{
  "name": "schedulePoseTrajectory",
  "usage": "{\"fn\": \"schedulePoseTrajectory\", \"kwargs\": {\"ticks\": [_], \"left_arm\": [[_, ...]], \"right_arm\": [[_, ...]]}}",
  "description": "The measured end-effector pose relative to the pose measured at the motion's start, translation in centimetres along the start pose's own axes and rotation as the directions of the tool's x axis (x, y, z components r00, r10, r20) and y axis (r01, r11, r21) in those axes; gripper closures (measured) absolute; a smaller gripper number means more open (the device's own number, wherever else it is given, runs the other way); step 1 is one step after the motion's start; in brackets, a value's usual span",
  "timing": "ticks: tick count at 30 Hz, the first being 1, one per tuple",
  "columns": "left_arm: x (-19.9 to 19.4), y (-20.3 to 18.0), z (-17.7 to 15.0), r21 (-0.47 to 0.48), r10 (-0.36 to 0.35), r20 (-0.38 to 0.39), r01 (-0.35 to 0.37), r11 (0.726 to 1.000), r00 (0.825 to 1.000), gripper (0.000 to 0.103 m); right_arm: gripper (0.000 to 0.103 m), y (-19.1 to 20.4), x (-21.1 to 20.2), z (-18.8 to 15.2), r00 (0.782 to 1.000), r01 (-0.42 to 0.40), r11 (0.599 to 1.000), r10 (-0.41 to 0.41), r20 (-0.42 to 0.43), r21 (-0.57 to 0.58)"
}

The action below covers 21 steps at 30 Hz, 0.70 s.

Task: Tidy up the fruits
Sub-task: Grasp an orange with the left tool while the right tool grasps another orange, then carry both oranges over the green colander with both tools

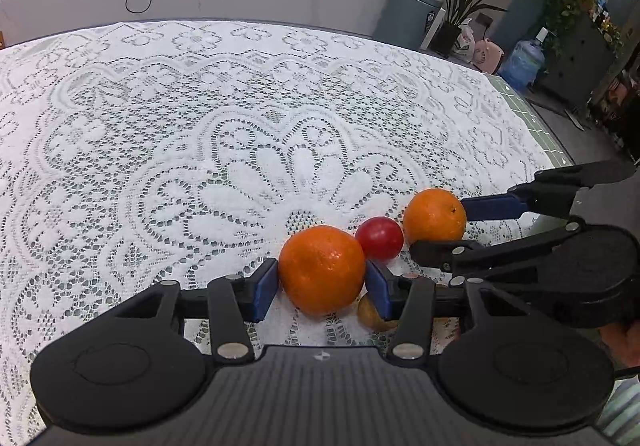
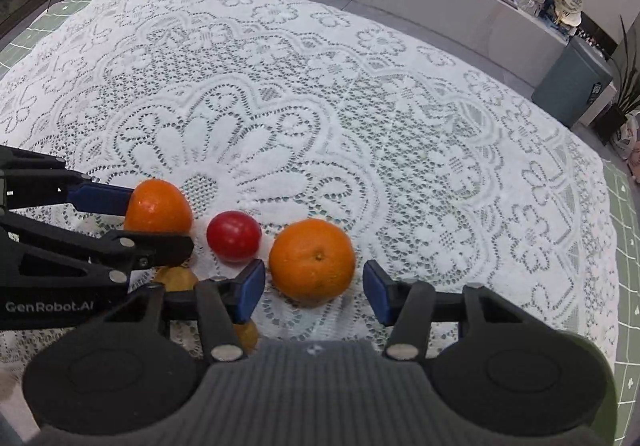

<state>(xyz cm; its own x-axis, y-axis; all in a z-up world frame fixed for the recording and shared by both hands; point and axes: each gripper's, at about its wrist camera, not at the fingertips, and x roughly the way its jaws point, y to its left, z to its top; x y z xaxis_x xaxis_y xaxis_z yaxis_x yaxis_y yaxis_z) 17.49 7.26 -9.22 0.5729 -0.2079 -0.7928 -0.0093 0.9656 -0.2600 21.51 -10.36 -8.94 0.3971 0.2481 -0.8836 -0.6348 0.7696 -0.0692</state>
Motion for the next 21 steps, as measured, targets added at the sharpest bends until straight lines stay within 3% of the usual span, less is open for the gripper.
{"fn": "schedulePoseTrajectory", "kwargs": {"ticks": [8, 21], "left_arm": [[0.3, 0.1, 0.1, -0.002, -0.016, -0.003, 0.016, 1.000, 1.000, 0.049], [-0.3, -0.1, 0.4, -0.003, 0.020, 0.012, -0.020, 1.000, 1.000, 0.053]], "right_arm": [[0.058, 0.1, 0.3, 0.0, 1.000, 0.003, 1.000, -0.003, -0.007, 0.006], [0.060, 0.3, -1.1, -0.2, 0.999, 0.035, 0.999, -0.035, 0.039, -0.003]]}}
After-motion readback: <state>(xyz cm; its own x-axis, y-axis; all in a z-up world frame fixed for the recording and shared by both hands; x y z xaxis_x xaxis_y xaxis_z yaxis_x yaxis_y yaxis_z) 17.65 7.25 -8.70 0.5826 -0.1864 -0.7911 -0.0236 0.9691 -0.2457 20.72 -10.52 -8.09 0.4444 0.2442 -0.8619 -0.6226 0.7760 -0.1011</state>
